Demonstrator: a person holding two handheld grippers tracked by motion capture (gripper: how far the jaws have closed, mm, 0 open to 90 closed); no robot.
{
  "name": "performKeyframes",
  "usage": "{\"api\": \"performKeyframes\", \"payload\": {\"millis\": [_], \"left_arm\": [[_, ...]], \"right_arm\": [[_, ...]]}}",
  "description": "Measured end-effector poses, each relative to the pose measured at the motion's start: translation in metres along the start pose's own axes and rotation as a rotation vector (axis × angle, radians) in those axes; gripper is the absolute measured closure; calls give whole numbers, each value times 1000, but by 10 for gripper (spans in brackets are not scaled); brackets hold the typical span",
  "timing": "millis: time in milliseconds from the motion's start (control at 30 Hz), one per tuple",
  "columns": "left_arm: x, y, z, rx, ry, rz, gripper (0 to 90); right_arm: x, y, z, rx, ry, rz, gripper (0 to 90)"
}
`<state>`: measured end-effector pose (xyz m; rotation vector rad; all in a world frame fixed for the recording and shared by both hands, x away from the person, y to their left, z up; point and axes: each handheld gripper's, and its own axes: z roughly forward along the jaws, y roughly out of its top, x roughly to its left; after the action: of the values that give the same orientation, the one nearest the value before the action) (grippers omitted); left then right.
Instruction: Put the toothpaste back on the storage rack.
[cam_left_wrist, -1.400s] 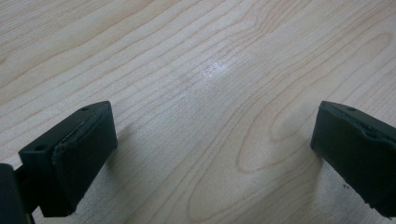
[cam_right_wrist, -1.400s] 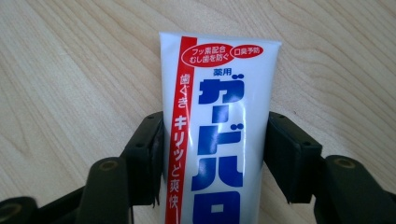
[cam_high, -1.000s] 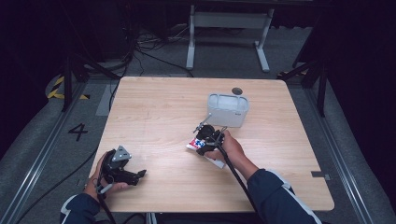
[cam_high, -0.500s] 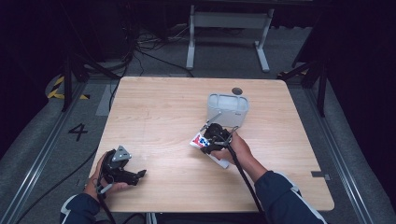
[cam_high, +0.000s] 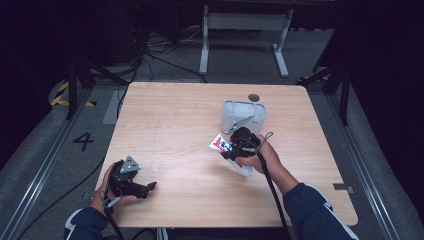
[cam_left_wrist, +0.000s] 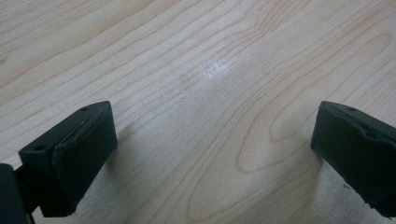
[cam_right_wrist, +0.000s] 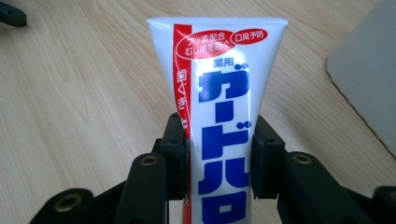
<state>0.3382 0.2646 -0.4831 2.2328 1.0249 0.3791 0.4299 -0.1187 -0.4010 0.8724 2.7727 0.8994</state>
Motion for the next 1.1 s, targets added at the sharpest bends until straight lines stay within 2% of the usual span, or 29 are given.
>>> {"api": "performKeyframes", "payload": {"millis": [133,433,1100], "left_arm": [[0,0,0,0,0,0,7],[0,0,0,-1,0,1,7],[0,0,0,-1,0,0,7]], "right_arm": [[-4,-1,-7,-24,-1,4,650],[-10,-2,-17,-61,-19,-21,647],[-14,6,-49,-190,-51,-73,646]]}}
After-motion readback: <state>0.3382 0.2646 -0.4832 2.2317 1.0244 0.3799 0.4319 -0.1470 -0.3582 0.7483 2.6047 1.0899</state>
